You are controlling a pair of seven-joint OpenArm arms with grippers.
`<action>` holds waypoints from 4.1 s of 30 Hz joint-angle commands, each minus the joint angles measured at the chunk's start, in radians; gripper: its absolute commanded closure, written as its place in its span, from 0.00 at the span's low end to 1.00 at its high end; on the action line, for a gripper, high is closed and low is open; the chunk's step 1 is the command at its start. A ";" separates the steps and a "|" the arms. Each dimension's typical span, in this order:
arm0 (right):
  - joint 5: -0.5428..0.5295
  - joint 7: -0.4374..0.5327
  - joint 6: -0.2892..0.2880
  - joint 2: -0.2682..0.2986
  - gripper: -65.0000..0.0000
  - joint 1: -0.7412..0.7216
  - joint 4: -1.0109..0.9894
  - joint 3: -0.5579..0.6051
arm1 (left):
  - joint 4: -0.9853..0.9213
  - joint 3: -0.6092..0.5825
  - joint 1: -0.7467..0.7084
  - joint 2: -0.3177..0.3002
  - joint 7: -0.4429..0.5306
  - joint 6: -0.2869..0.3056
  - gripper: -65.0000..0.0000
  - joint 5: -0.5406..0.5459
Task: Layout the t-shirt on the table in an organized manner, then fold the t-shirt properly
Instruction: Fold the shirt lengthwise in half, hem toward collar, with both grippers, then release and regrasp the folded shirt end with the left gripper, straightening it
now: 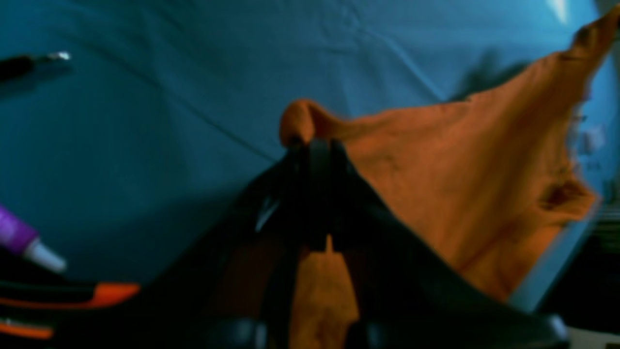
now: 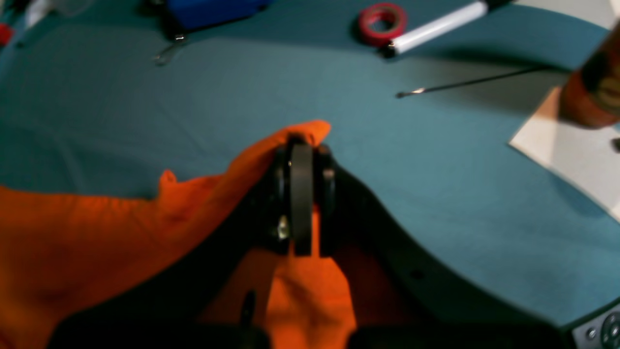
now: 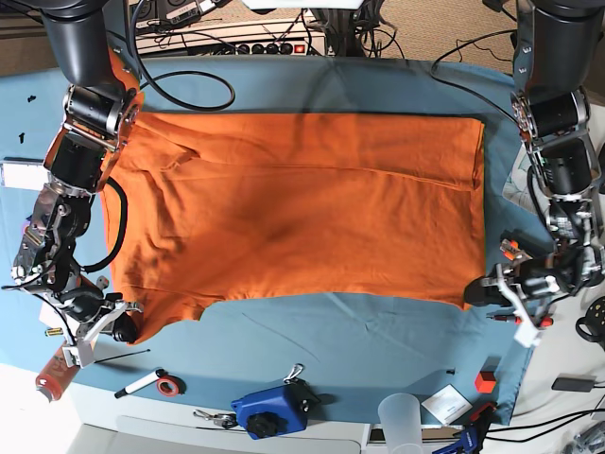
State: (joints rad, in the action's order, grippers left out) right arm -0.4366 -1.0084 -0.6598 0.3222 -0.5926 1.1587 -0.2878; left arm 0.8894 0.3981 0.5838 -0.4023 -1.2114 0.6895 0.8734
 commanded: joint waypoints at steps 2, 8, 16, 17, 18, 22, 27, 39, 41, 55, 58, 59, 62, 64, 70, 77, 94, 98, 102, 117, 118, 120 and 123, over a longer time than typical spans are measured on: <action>-0.061 -0.029 -0.006 0.025 1.00 -0.030 0.047 -0.002 | 0.016 0.040 0.023 -0.013 -0.044 0.009 1.00 0.081; -0.116 -0.132 -0.004 0.024 1.00 0.057 0.187 -0.002 | 0.045 0.047 -0.082 -0.010 -0.075 0.009 1.00 0.174; -0.156 -0.153 0.029 0.024 1.00 0.265 0.391 -0.034 | 0.306 0.047 -0.316 -0.010 -0.074 0.009 1.00 0.257; -0.167 -0.157 0.029 0.024 1.00 0.285 0.401 -0.053 | 0.340 0.047 -0.338 -0.011 -0.074 0.009 1.00 0.257; -0.177 -0.166 0.028 0.024 1.00 0.303 0.407 -0.076 | 0.371 0.047 -0.356 -0.010 -0.074 0.009 1.00 0.257; -0.222 -0.197 0.016 0.021 1.00 0.374 0.412 -0.168 | 0.435 0.047 -0.401 -0.011 -0.075 0.009 1.00 0.256; -0.281 -0.225 -0.025 0.021 1.00 0.466 0.412 -0.258 | 0.436 0.047 -0.435 -0.011 -0.072 0.009 1.00 0.257; -0.333 -0.268 -0.038 0.022 1.00 0.582 0.412 -0.357 | 0.436 0.047 -0.440 -0.011 -0.090 0.009 1.00 0.225; -0.345 -0.276 -0.038 0.021 1.00 0.594 0.412 -0.357 | 0.436 0.047 -0.440 -0.011 -0.116 0.009 1.00 0.228; -0.379 -0.328 -0.038 0.021 1.00 0.632 0.412 -0.391 | 0.438 0.047 -0.470 -0.011 -0.135 0.008 1.00 0.232; -0.407 -0.348 -0.038 0.021 1.00 0.632 0.412 -0.434 | 0.438 0.047 -0.495 -0.011 -0.135 0.008 1.00 0.231; -0.413 -0.354 -0.038 0.021 1.00 0.632 0.412 -0.447 | 0.439 0.047 -0.504 -0.011 -0.134 0.007 1.00 0.232; -0.412 -0.374 -0.038 0.021 1.00 0.632 0.412 -0.469 | 0.440 0.050 -0.520 -0.011 -0.132 0.007 1.00 0.232; -0.412 -0.380 -0.038 0.021 1.00 0.638 0.412 -0.467 | 0.440 0.050 -0.523 -0.011 -0.132 0.007 1.00 0.231; -0.412 -0.378 -0.038 0.021 1.00 0.678 0.412 -0.465 | 0.440 0.050 -0.523 -0.011 -0.161 0.009 1.00 0.243; -0.412 -0.388 -0.038 0.021 0.95 0.681 0.412 -0.465 | 0.440 0.050 -0.523 -0.011 -0.185 0.009 0.58 0.413; -0.472 -0.388 -0.038 0.021 0.93 0.681 0.412 -0.465 | 0.602 0.251 -0.645 -0.028 -0.185 -0.012 0.58 0.475; -0.492 -0.388 -0.038 0.021 0.91 0.681 0.412 -0.465 | 0.673 0.301 -0.687 -0.027 -0.185 -0.011 0.58 0.473; -0.519 -0.388 -0.038 0.021 0.91 0.681 0.412 -0.465 | 0.694 0.277 -0.631 0.010 -0.171 -0.013 0.58 0.355; -0.569 -0.388 -0.038 0.021 0.91 0.681 0.412 -0.465 | 0.694 -0.116 -0.507 0.058 -0.121 -0.200 0.58 -0.100; -0.569 -0.388 -0.038 0.021 0.91 0.681 0.412 -0.465 | 0.695 -0.113 -0.520 0.058 -0.124 -0.200 0.58 -0.095; -0.569 -0.388 -0.038 0.021 0.91 0.681 0.412 -0.465 | 0.697 -0.100 -0.546 0.057 -0.132 -0.200 0.58 -0.089; -0.569 -0.388 -0.038 0.021 0.91 0.681 0.412 -0.465 | 0.698 -0.076 -0.592 0.053 -0.154 -0.196 0.58 -0.085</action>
State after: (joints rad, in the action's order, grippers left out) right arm -0.9817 -1.4105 -0.6971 0.3210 0.0971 1.5532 -0.7486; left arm 1.5795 0.3191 -0.0063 -0.3351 -1.3281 0.4942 0.8124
